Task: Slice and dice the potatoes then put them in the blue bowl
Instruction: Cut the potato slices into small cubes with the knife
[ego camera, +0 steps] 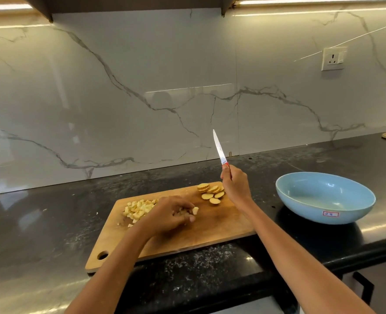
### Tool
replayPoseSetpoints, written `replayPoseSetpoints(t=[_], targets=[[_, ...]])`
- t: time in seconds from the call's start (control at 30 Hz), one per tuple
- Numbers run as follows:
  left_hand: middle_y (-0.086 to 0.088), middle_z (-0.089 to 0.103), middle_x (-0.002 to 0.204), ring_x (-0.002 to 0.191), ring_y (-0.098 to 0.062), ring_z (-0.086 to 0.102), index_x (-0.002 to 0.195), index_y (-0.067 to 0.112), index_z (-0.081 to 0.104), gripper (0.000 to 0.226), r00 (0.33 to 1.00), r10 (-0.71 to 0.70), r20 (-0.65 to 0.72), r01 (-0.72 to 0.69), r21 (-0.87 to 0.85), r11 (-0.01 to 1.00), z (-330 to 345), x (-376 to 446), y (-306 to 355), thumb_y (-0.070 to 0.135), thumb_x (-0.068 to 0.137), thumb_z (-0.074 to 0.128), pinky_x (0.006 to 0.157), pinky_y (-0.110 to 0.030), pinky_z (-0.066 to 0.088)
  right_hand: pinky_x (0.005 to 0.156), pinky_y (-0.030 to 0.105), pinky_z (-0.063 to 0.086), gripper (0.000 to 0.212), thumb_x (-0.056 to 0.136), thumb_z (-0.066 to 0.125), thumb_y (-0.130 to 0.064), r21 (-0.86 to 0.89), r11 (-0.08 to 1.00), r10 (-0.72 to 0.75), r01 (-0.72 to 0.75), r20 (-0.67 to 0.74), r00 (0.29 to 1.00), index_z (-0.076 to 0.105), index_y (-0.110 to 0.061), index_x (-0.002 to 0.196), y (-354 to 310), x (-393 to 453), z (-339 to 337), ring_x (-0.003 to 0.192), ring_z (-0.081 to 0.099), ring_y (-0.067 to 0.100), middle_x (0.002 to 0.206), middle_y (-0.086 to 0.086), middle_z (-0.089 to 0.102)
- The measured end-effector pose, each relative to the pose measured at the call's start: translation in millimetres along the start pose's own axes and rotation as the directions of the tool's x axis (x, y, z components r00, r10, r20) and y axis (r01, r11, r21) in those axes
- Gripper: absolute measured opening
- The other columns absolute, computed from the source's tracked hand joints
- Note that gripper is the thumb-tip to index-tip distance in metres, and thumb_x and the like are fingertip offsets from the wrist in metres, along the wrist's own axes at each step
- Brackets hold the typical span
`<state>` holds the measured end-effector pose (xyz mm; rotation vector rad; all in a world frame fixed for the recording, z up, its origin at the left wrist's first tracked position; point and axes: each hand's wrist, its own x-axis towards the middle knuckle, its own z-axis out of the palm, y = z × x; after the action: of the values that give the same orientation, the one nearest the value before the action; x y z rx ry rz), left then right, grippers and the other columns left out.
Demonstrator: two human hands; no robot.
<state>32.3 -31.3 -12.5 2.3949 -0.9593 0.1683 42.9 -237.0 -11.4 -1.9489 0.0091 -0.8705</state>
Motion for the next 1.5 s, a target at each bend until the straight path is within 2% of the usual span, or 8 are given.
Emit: replayPoseSetpoints(t=[0.2, 0.4, 0.63, 0.8, 1.0, 1.23, 1.33, 1.5], targets=[[-0.002, 0.067, 0.107, 0.099, -0.013, 0.058, 0.11, 0.013, 0.067, 0.023, 0.988, -0.008, -0.153, 0.06, 0.338, 0.939, -4, 7, -14, 0.016, 0.094, 0.051, 0.087, -0.018, 0.041, 0.052, 0.02, 0.036, 0.035, 0.103, 0.032, -0.024, -0.017, 0.999, -0.03, 0.031, 0.011, 0.999, 0.049, -0.015, 0.073, 1, 1, 1, 0.055, 0.047, 0.008, 0.061, -0.002, 0.05], [-0.005, 0.069, 0.106, 0.099, -0.017, 0.062, 0.111, 0.01, 0.066, 0.027, 0.949, -0.011, -0.314, 0.075, 0.194, 0.978, -3, 5, -14, 0.001, 0.092, 0.049, 0.089, -0.028, 0.048, 0.052, 0.018, 0.035, 0.034, 0.103, 0.032, -0.025, -0.025, 0.999, -0.028, 0.029, 0.018, 0.999, 0.05, -0.013, 0.076, 0, 0, 1, 0.056, 0.047, 0.005, 0.062, -0.003, 0.05], [0.008, 0.06, 0.106, 0.092, 0.0, 0.05, 0.102, 0.02, 0.065, 0.014, 0.998, 0.061, -0.004, -0.06, 0.152, 0.987, 15, 11, 13, 0.021, 0.089, 0.059, 0.086, -0.014, 0.038, 0.051, 0.017, 0.032, 0.034, 0.103, 0.033, -0.024, -0.042, 0.999, -0.022, 0.023, 0.018, 1.0, 0.049, -0.015, 0.074, 0, 0, 0, 0.055, 0.046, 0.005, 0.062, -0.004, 0.05], [-0.002, 0.063, 0.103, 0.092, -0.01, 0.057, 0.097, 0.012, 0.064, 0.01, 0.995, -0.056, -0.085, 0.074, 0.225, 0.972, -1, 5, -6, 0.015, 0.09, 0.057, 0.087, -0.021, 0.047, 0.05, 0.016, 0.035, 0.036, 0.103, 0.032, -0.024, -0.062, 0.997, -0.034, 0.036, 0.03, 0.999, 0.048, -0.018, 0.071, 1, -2, 1, 0.054, 0.046, 0.005, 0.062, -0.003, 0.05], [0.002, 0.068, 0.094, 0.088, -0.007, 0.058, 0.092, 0.012, 0.072, 0.012, 0.964, -0.09, -0.249, 0.103, 0.039, 0.994, -29, -13, -17, 0.012, 0.088, 0.061, 0.081, -0.016, 0.041, 0.051, 0.016, 0.035, 0.037, 0.103, 0.033, -0.024, -0.056, 0.998, -0.026, 0.027, 0.028, 0.999, 0.045, -0.022, 0.067, 0, -1, 1, 0.054, 0.046, 0.006, 0.062, -0.003, 0.05], [0.015, 0.064, 0.084, 0.086, 0.0, 0.056, 0.076, 0.025, 0.069, 0.012, 0.986, -0.168, -0.023, 0.167, -0.027, 0.985, -33, -18, -10, 0.025, 0.07, 0.079, 0.083, -0.014, 0.043, 0.048, 0.019, 0.033, 0.037, 0.103, 0.032, -0.024, -0.06, 0.998, 0.011, -0.009, 0.029, 1.0, 0.047, -0.017, 0.069, 2, -3, -1, 0.051, 0.043, 0.008, 0.06, -0.001, 0.048], [0.009, 0.064, 0.087, 0.086, -0.003, 0.057, 0.082, 0.019, 0.071, 0.006, 0.979, -0.175, -0.102, 0.18, 0.042, 0.983, -31, -17, -13, 0.014, 0.079, 0.072, 0.089, -0.02, 0.046, 0.049, 0.02, 0.035, 0.037, 0.103, 0.033, -0.025, -0.059, 0.998, 0.019, -0.018, 0.023, 1.0, 0.047, -0.018, 0.069, 4, -4, -1, 0.053, 0.044, 0.008, 0.061, 0.0, 0.049], [0.013, 0.064, 0.084, 0.081, 0.001, 0.058, 0.091, 0.02, 0.069, 0.008, 0.966, -0.121, -0.229, 0.126, 0.006, 0.992, -28, -15, -17, 0.015, 0.086, 0.065, 0.072, -0.007, 0.042, 0.051, 0.02, 0.036, 0.036, 0.102, 0.034, -0.025, -0.037, 0.999, 0.037, -0.036, 0.011, 0.999, 0.047, -0.019, 0.069, 4, -3, -2, 0.054, 0.046, 0.008, 0.062, 0.001, 0.05]])
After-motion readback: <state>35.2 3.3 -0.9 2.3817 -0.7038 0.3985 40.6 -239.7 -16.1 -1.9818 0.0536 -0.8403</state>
